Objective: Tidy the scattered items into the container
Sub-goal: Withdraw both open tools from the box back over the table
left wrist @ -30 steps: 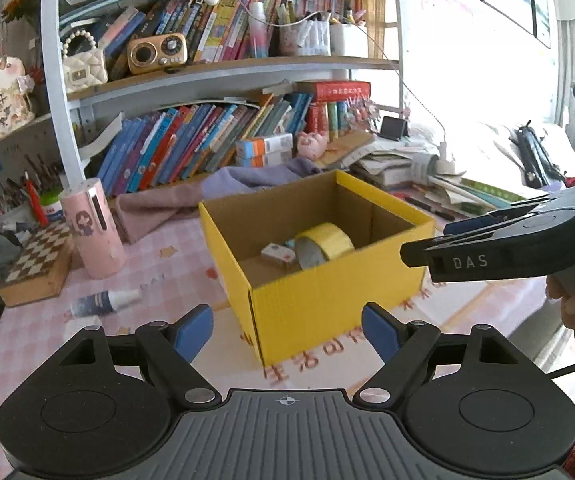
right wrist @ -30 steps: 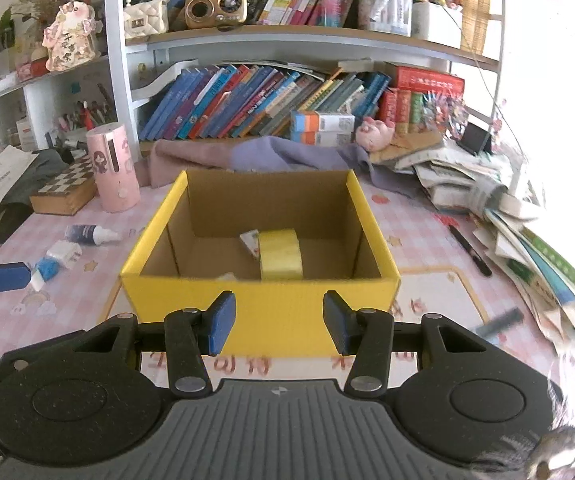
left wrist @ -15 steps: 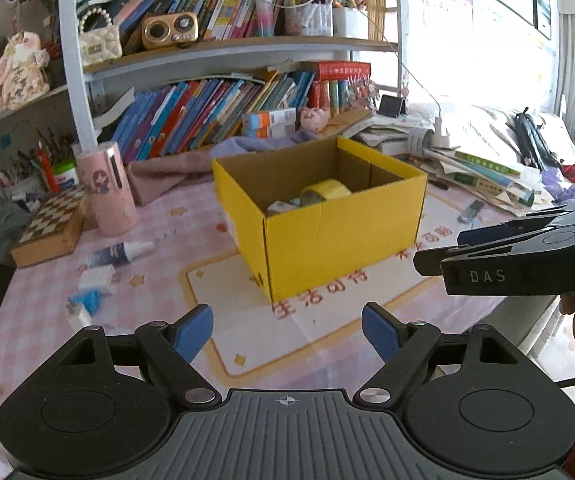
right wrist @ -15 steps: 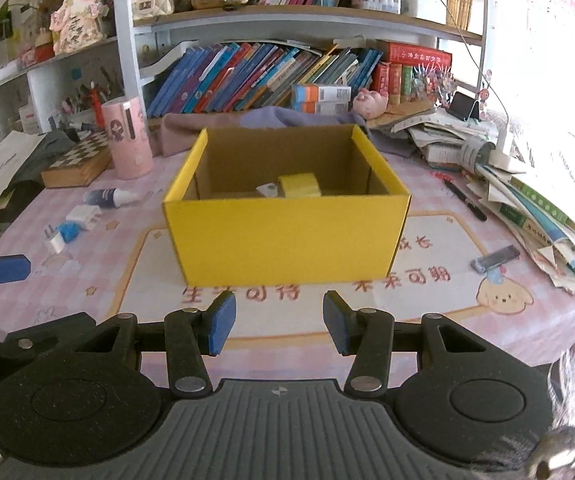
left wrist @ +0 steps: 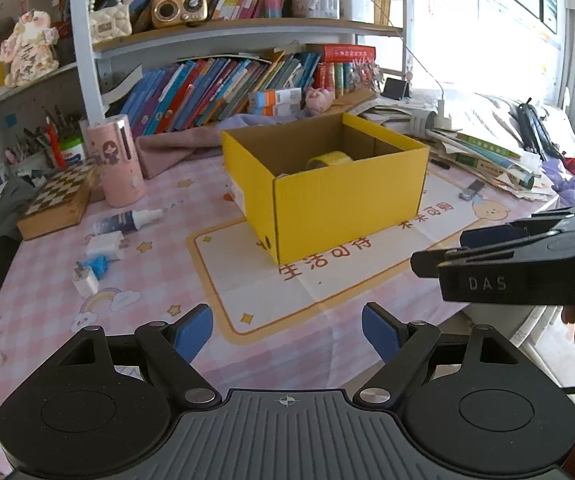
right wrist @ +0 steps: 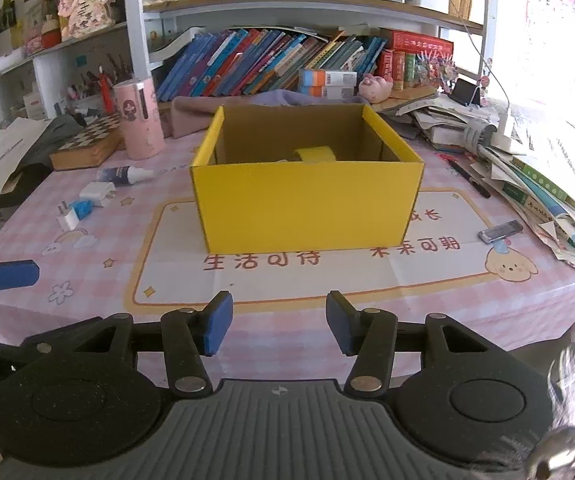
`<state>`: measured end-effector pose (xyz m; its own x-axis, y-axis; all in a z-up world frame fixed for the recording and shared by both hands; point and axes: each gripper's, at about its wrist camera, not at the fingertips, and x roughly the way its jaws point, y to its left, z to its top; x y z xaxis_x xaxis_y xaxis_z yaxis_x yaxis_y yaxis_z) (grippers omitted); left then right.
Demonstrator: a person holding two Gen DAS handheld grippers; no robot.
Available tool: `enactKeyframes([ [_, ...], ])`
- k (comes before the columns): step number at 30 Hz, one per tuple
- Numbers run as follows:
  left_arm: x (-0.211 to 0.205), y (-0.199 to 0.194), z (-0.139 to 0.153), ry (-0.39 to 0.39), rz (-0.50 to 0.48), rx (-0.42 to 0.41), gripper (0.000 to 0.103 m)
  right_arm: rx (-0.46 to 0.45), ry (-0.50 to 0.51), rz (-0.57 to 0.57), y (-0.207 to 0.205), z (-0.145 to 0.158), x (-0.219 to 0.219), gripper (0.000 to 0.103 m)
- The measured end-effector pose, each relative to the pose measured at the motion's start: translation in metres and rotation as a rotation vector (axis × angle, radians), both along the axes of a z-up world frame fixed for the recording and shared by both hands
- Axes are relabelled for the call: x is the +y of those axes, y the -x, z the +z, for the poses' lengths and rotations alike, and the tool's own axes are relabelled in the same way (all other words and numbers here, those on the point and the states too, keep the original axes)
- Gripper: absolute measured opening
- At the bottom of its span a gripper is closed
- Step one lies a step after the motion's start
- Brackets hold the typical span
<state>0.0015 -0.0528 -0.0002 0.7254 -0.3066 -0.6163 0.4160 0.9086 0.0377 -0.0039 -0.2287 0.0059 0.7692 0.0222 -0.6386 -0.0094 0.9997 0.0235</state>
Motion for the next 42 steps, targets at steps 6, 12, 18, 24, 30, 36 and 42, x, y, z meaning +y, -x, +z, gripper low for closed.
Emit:
enactKeyframes([
  [6,0.015,0.003,-0.003,-0.003,0.033,0.009,0.084,0.023,0.003,0.046,-0.002,-0.006,0.02,0.051],
  [12,0.036,0.004,-0.005,0.002,0.096,0.02,0.084,0.04,0.005,0.113,-0.009,-0.011,0.043,0.052],
  [18,0.056,0.005,-0.004,0.009,0.155,0.02,0.084,0.039,0.01,0.182,-0.015,-0.01,0.066,0.052],
  [24,0.071,0.007,-0.001,0.006,0.194,0.012,0.084,0.042,0.01,0.234,-0.023,-0.008,0.085,0.052],
  [30,0.081,0.007,0.0,0.013,0.231,0.013,0.084,0.036,0.015,0.275,-0.029,-0.005,0.099,0.053],
  [36,0.09,0.003,-0.001,0.013,0.263,0.017,0.084,0.035,0.015,0.302,-0.034,-0.005,0.108,0.053],
  [42,0.096,-0.004,-0.003,0.012,0.286,0.015,0.084,0.029,0.012,0.32,-0.042,-0.006,0.115,0.053],
])
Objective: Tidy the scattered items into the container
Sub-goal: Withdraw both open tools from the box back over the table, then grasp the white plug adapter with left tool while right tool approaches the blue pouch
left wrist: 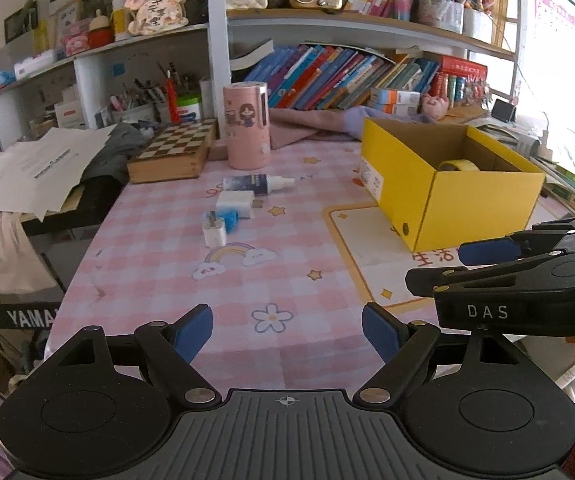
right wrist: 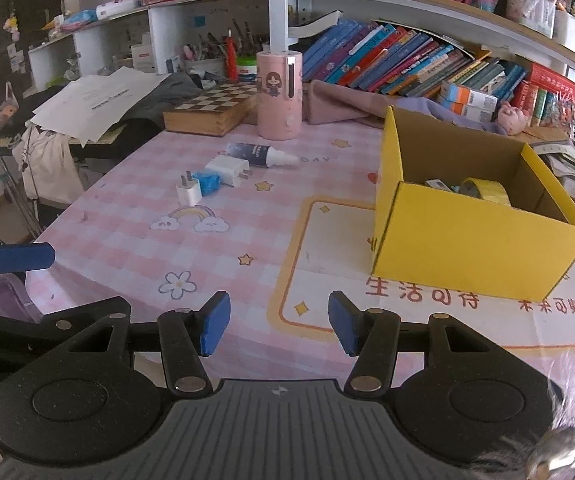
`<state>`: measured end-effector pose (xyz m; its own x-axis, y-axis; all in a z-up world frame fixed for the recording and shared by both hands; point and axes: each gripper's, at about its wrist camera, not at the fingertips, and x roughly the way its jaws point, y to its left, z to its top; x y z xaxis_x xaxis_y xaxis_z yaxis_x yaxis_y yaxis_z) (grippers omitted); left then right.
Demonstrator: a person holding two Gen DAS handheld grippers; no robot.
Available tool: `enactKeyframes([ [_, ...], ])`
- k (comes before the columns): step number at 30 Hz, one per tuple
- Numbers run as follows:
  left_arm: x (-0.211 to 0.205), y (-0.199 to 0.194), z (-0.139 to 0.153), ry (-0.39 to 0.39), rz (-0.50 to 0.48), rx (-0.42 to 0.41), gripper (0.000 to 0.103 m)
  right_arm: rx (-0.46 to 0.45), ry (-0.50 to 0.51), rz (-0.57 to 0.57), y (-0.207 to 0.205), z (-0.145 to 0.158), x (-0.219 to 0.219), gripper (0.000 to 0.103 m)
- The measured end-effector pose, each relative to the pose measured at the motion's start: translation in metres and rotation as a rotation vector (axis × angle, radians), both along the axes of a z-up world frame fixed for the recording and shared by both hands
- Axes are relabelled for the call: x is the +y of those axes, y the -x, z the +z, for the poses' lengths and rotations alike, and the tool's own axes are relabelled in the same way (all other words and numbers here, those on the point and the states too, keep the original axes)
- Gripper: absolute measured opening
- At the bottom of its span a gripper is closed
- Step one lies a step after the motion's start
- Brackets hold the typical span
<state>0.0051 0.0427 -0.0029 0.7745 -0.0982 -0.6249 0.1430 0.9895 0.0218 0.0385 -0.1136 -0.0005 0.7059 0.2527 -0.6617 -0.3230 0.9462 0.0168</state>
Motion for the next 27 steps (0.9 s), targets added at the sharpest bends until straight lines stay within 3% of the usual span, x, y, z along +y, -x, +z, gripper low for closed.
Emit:
enactKeyframes([
  [27,0.025,-0.095,-0.022,0.017,0.097,0.07,0.084,0.061,-0.004,0.076,-0.11,-0.016,0.032,0.052],
])
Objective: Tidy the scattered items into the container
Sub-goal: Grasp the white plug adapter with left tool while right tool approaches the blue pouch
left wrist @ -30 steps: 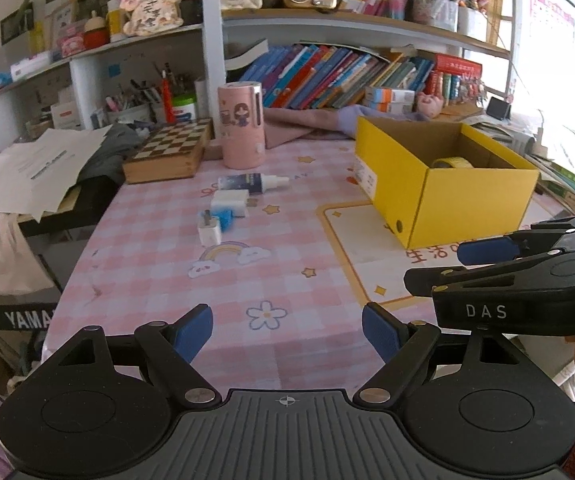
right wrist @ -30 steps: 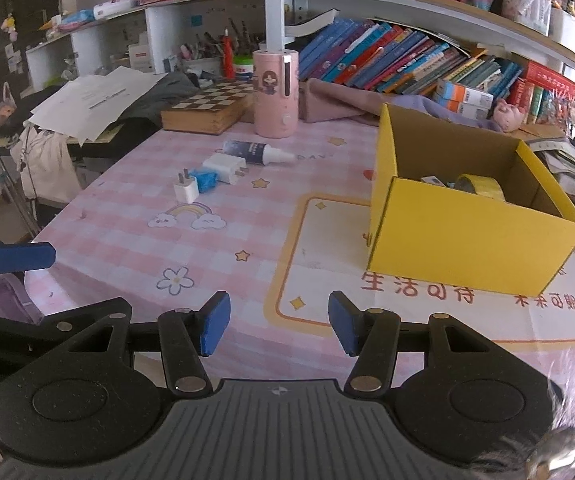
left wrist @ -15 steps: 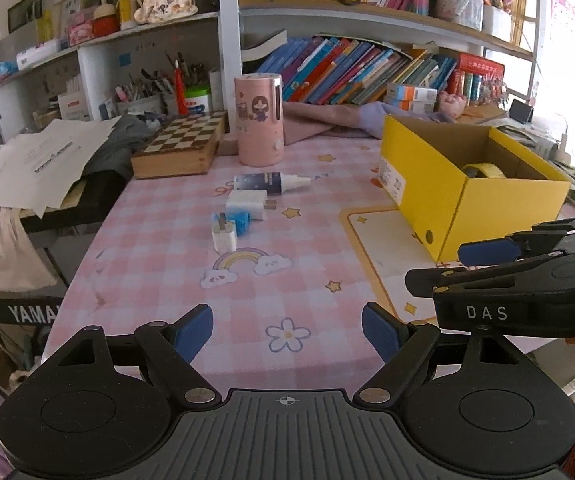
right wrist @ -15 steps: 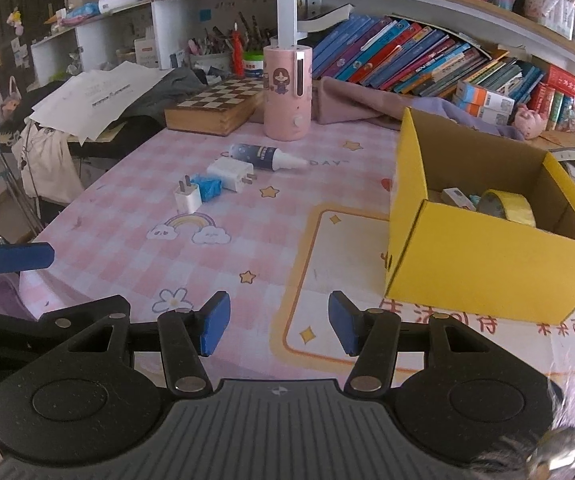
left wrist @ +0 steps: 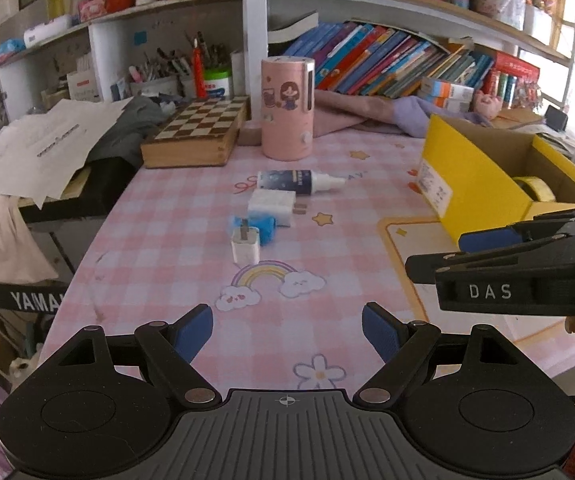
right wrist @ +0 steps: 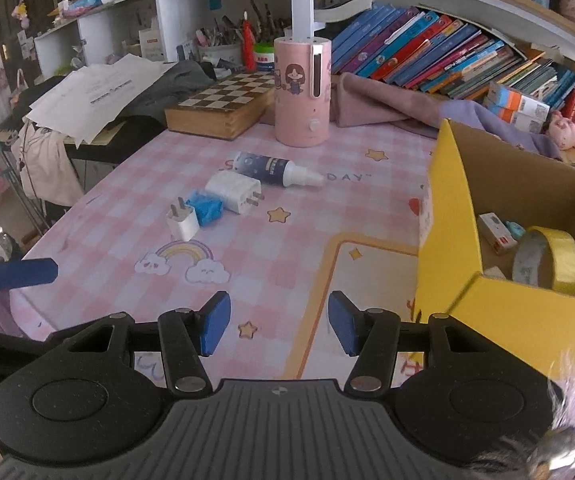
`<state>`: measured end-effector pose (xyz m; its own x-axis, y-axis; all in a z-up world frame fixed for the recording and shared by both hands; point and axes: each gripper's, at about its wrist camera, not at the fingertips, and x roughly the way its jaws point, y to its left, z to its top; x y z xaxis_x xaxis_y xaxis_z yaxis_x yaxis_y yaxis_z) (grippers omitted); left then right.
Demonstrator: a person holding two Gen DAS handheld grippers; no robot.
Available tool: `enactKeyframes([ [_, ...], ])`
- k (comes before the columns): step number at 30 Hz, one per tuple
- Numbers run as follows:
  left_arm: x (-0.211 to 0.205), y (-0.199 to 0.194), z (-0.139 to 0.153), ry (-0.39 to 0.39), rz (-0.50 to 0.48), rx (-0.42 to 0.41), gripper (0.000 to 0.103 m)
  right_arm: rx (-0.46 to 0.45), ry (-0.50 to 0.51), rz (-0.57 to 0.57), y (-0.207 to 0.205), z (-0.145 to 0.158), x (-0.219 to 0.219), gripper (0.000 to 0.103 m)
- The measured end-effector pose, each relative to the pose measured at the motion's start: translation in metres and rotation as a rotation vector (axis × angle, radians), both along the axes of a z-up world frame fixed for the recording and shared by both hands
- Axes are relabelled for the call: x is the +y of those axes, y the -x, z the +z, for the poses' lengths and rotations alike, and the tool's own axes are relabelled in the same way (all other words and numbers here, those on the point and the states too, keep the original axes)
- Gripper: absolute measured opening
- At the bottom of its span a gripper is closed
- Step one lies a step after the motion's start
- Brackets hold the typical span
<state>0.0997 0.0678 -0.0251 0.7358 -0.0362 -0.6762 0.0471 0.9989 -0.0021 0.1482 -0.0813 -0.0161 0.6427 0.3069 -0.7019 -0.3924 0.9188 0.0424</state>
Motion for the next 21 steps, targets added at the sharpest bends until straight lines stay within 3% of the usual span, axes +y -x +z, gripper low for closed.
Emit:
enactKeyframes([
  [8,0.011,-0.037,-0.008,0.005,0.028,0.007,0.081,0.031,-0.02,0.005,-0.038,-0.004,0.007,0.052],
  [13,0.017,-0.063,-0.017,0.005,0.038,0.025,0.06,0.048,-0.036,0.013,-0.062,-0.005,0.016,0.052],
  [21,0.028,-0.101,-0.039,0.034,0.072,0.077,0.045,0.071,-0.038,0.07,-0.092,-0.009,0.035,0.052],
])
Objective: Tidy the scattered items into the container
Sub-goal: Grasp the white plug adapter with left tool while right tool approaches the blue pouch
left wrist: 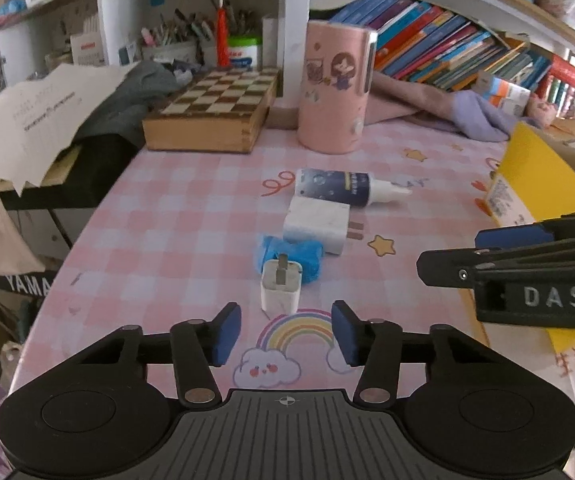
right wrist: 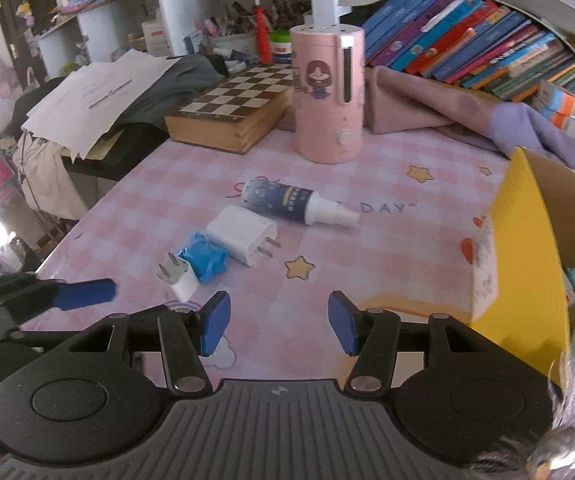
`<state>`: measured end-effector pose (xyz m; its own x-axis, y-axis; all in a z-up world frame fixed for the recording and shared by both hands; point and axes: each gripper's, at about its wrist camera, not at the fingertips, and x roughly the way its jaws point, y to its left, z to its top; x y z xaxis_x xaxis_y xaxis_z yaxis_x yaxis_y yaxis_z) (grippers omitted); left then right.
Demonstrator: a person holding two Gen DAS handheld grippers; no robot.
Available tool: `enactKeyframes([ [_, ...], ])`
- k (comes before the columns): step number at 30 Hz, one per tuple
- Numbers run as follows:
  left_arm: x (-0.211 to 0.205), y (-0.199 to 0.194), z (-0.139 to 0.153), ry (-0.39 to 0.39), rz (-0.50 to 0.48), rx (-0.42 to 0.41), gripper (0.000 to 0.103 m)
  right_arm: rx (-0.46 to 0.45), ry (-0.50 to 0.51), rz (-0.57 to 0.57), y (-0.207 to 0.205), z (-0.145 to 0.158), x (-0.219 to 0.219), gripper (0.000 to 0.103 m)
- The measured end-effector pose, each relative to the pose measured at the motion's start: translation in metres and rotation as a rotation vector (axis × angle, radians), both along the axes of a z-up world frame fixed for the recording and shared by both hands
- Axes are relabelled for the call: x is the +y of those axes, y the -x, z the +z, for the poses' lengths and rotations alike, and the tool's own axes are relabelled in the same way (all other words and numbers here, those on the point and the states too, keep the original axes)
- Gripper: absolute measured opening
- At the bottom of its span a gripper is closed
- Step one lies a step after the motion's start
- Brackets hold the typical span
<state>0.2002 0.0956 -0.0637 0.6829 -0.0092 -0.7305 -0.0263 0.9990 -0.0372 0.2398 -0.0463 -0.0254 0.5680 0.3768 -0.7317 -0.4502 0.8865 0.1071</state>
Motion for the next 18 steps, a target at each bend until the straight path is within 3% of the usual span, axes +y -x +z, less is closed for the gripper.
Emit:
enactKeyframes([
  [8,0.004,-0.029,-0.013,0.014,-0.005,0.025,0.038,0.018,0.001,0.03,-0.02,-0.003,0.01,0.052],
  [12,0.007,-0.037,-0.02,0.025,-0.004,0.044,0.025,0.019,0.003,0.041,-0.028,-0.003,0.014,0.052],
  [18,0.013,-0.025,-0.017,0.038,0.007,0.051,0.025,0.038,-0.003,0.056,-0.035,-0.006,0.021,0.052],
])
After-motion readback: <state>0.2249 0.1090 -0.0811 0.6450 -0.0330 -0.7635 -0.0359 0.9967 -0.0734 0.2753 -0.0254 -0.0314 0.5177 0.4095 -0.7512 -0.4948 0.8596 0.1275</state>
